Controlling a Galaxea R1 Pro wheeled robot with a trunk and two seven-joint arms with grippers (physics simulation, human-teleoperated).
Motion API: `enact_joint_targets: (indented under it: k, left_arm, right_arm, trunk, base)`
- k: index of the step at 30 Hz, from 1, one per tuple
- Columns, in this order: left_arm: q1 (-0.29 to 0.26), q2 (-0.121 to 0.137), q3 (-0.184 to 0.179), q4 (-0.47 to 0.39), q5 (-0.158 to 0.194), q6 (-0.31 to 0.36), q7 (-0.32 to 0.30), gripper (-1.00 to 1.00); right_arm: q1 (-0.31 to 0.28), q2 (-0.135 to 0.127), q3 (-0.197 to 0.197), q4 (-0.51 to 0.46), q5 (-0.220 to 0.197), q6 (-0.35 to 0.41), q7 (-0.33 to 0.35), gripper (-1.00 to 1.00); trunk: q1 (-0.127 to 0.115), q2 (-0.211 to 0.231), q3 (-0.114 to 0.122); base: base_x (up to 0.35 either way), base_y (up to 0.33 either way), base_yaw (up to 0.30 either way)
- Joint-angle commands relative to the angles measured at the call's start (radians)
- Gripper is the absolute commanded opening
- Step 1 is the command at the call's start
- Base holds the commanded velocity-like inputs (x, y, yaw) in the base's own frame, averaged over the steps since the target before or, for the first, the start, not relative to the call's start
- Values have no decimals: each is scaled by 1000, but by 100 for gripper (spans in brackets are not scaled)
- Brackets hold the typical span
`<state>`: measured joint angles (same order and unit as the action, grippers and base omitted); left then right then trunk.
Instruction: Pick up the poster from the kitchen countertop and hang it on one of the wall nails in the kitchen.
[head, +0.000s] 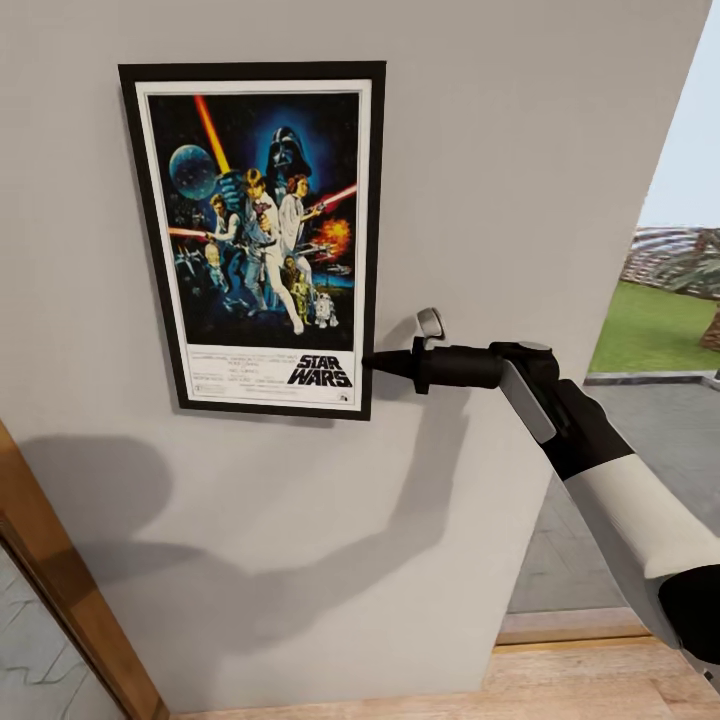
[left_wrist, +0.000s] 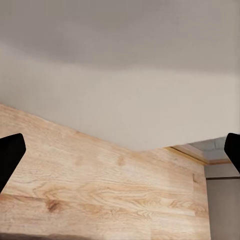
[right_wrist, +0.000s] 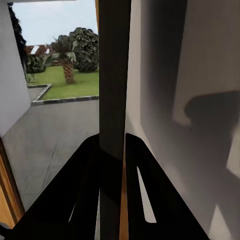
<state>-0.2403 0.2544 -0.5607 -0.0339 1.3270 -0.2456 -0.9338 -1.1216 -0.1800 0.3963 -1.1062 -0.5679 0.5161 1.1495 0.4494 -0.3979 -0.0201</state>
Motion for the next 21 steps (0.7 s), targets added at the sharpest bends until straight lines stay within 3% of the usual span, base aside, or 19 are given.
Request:
enact_joint_targets:
  k: [1, 21]
  left_arm:
    - [-1, 0, -8, 0, 6, -6, -1, 100]
    - [0, -7, -9, -3, 5, -7, -2, 100]
  right_arm:
    - [-1, -1, 3, 0, -10, 10, -1, -100]
    - [-1, -1, 1, 8, -7, 11, -8, -100]
  trunk:
    - [1, -2, -2]
    - [1, -2, -2]
  base:
    - [0, 0, 0]
    - [0, 0, 0]
